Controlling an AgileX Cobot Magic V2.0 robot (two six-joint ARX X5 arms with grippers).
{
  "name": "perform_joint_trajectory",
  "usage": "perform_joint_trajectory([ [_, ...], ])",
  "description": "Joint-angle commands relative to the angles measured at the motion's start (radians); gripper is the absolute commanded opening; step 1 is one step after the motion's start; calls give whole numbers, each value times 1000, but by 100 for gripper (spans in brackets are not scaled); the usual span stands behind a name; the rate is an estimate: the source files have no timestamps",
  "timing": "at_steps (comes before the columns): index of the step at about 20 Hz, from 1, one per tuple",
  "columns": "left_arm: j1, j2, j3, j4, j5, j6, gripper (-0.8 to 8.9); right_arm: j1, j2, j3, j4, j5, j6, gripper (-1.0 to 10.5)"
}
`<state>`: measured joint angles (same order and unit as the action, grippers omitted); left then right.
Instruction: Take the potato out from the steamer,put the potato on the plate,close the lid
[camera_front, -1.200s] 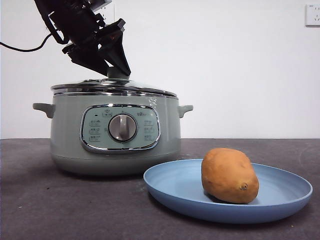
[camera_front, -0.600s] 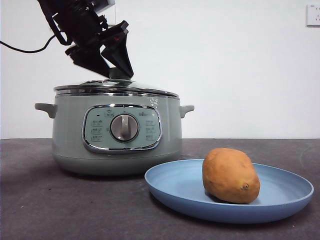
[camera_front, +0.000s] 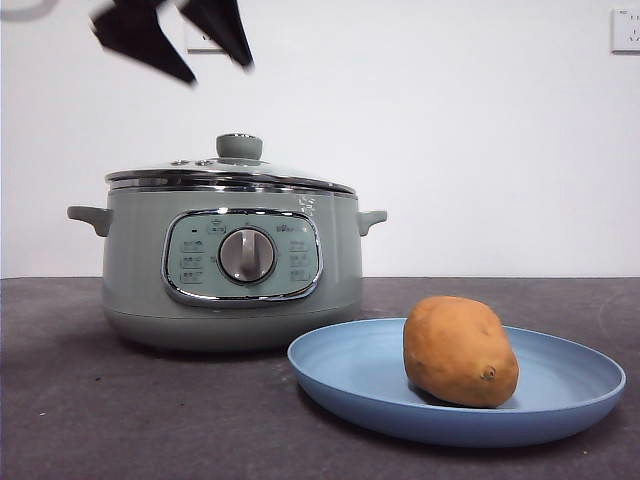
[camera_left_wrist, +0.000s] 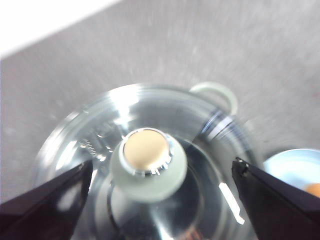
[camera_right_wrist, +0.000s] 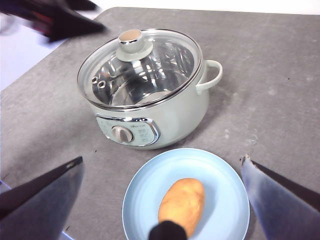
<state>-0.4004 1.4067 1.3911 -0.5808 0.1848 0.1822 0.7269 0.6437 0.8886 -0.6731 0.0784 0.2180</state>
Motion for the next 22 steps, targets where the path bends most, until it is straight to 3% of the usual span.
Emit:
perform_joint_trajectory([
  [1,0,-96,-10,-93,0,-7,471,0,-2,1,-3,-2,9,598],
  [3,0,-190,-10,-200,5,-35,471,0,-1,1,-33,-4,9,598],
  [8,0,-368,-10,-449,91,-85,466,0,4,1,-113,-152,9,594],
  [9,0,-390,-10,-488,114,-85,451,0,5,1,-124,-183,10,594],
  [10,0,-407,-10,-525,139,-85,365,0,8,1,-131,-215,10,591],
  [11,0,-421,-10,-562,169,-85,232,0,10,1,-136,-243,10,534],
  [14,0,-425,-10,-605,205,-85,-5,0,10,1,-144,-263,10,278],
  [17,0,-425,-10,-628,212,-84,-9,0,10,1,-145,-262,9,-28],
  [22,0,-425,-10,-605,212,-84,-8,0,10,1,-144,-258,9,-1],
])
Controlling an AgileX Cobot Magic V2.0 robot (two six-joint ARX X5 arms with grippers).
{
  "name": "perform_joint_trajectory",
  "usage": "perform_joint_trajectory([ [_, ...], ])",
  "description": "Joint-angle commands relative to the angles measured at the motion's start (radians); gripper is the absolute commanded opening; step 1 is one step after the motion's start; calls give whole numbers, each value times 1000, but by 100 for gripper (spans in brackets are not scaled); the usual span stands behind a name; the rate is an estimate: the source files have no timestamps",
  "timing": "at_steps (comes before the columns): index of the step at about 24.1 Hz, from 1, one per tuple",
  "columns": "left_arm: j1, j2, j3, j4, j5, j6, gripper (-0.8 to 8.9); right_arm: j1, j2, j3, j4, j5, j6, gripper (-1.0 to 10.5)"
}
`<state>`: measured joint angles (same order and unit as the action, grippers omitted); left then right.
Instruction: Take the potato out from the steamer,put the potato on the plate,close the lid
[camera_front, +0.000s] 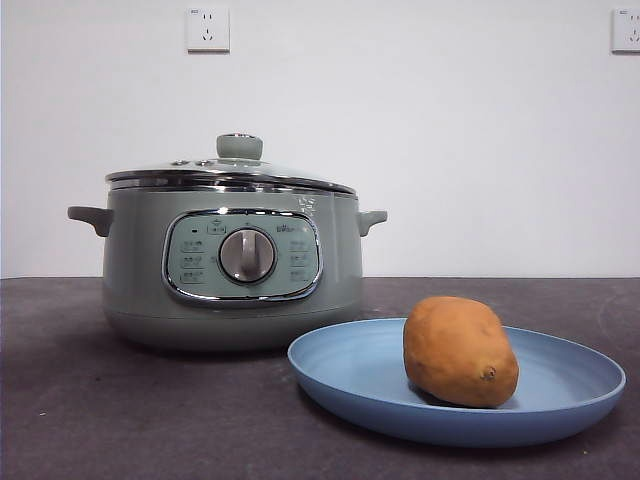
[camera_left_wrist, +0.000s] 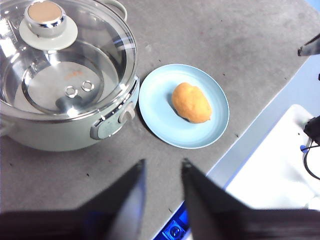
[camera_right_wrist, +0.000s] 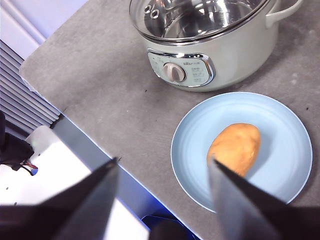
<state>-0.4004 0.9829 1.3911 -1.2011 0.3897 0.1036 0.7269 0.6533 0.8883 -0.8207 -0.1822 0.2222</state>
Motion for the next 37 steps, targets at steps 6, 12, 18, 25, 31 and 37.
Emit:
perform_joint_trajectory([
  [6,0,1,-10,18,4,-6,-8,0,0,2,3,5,5,0],
  [12,0,1,-10,18,4,-6,-8,0,0,2,3,5,5,0],
  [18,0,1,-10,18,4,-6,-8,0,0,2,2,5,5,0],
  [25,7,0,-10,51,-4,32,-3,0,0,2,3,5,5,0],
  [31,118,-80,-19,306,-45,111,-3,0,0,2,2,5,5,0],
  [37,272,-226,-140,595,-52,111,-3,0,0,2,1,5,5,0],
])
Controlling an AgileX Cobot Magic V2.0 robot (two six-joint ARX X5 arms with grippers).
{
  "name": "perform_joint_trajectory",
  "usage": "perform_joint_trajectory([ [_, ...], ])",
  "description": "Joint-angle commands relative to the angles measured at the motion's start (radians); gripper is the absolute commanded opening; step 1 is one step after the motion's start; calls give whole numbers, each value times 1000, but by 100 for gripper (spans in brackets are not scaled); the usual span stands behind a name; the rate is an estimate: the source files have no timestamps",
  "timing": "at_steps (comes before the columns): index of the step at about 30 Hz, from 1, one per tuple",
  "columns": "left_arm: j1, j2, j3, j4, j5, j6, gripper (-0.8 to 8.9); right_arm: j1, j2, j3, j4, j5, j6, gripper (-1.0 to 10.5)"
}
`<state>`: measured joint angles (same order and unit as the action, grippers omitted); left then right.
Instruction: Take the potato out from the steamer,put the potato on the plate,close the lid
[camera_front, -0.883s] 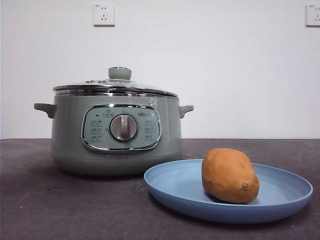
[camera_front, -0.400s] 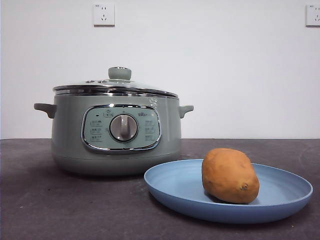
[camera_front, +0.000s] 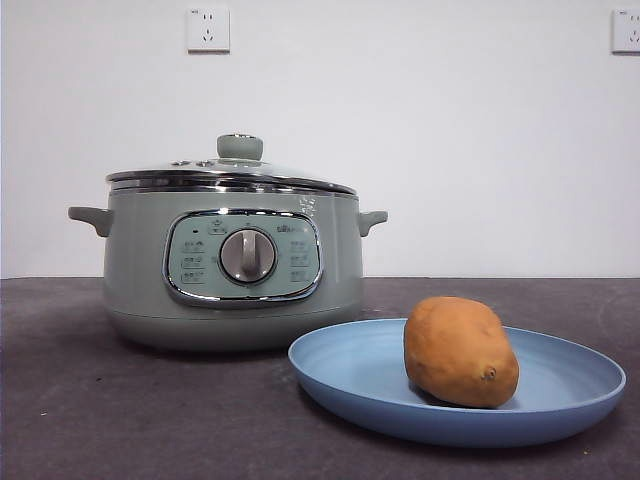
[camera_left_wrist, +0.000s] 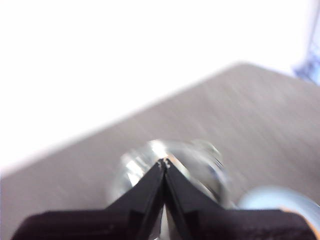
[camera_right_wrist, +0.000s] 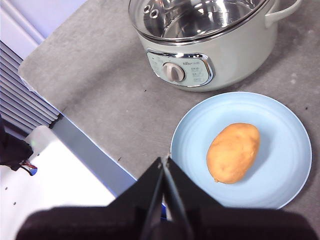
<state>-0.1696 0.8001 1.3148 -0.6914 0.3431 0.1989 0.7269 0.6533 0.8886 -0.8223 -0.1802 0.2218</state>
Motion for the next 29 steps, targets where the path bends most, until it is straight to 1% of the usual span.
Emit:
perform_joint_trajectory([
  [1,64,-75,-108,146,-11,16,-3,0,0,1,3,3,5,0],
  [5,129,-212,-332,378,-78,14,-3,0,0,1,3,3,5,0],
  [7,146,-281,-452,466,-107,10,-3,0,0,1,2,3,5,0],
  [10,161,-385,-637,567,-111,0,-3,0,0,1,2,3,5,0],
  [12,164,-435,-729,603,-116,-14,-3,0,0,1,2,3,5,0],
  [17,165,-555,-941,624,-200,-66,-3,0,0,1,2,3,5,0],
  [20,165,-613,-1032,624,-238,-77,-3,0,0,1,2,3,5,0],
  [25,165,-688,-1141,624,-247,-77,-3,0,0,1,2,3,5,0],
  [29,165,-743,-1221,623,-296,-110,-3,0,0,1,2,3,5,0],
])
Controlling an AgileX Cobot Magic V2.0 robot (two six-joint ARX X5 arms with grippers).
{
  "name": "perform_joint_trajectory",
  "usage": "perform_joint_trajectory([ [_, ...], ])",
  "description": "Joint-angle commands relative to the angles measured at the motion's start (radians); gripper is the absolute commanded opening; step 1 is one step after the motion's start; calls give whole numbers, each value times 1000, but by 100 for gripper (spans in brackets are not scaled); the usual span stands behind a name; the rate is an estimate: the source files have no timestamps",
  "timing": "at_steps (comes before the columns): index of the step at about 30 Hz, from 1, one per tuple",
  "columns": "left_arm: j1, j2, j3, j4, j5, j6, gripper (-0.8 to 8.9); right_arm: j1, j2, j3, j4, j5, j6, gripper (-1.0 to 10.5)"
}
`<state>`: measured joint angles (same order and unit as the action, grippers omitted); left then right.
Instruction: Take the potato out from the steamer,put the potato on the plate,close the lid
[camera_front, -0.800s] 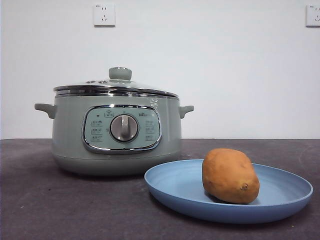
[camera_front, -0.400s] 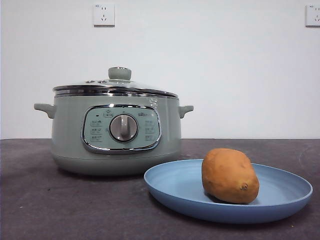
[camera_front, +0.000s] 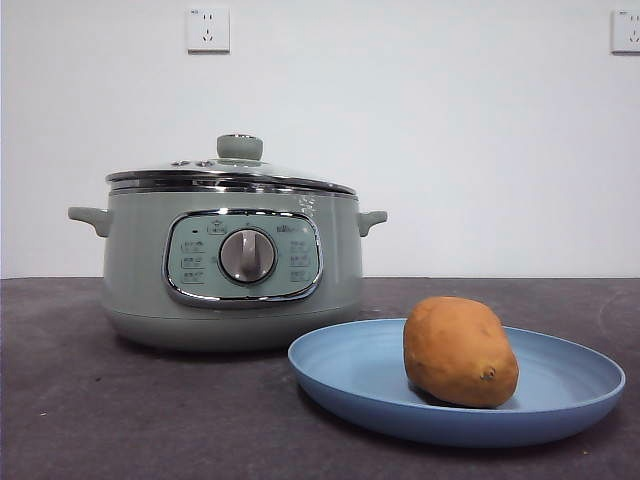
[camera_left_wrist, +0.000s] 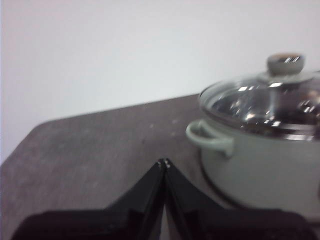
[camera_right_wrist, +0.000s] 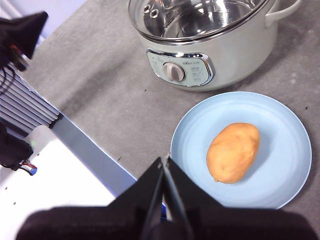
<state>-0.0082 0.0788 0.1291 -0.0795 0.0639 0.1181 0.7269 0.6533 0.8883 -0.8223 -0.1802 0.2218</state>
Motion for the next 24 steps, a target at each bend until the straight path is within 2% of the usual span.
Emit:
perform_joint_trajectory([
  [1,4,-32,-51,11,-19,-35,-3,0,0,2,2,3,5,0],
  [7,4,-77,-127,4,-39,-74,-3,0,0,2,2,3,5,0],
  [15,4,-77,-127,-109,-38,-74,-3,0,0,2,2,3,5,0],
  [24,3,-77,-127,-105,-37,-73,-3,0,0,2,2,3,5,0],
])
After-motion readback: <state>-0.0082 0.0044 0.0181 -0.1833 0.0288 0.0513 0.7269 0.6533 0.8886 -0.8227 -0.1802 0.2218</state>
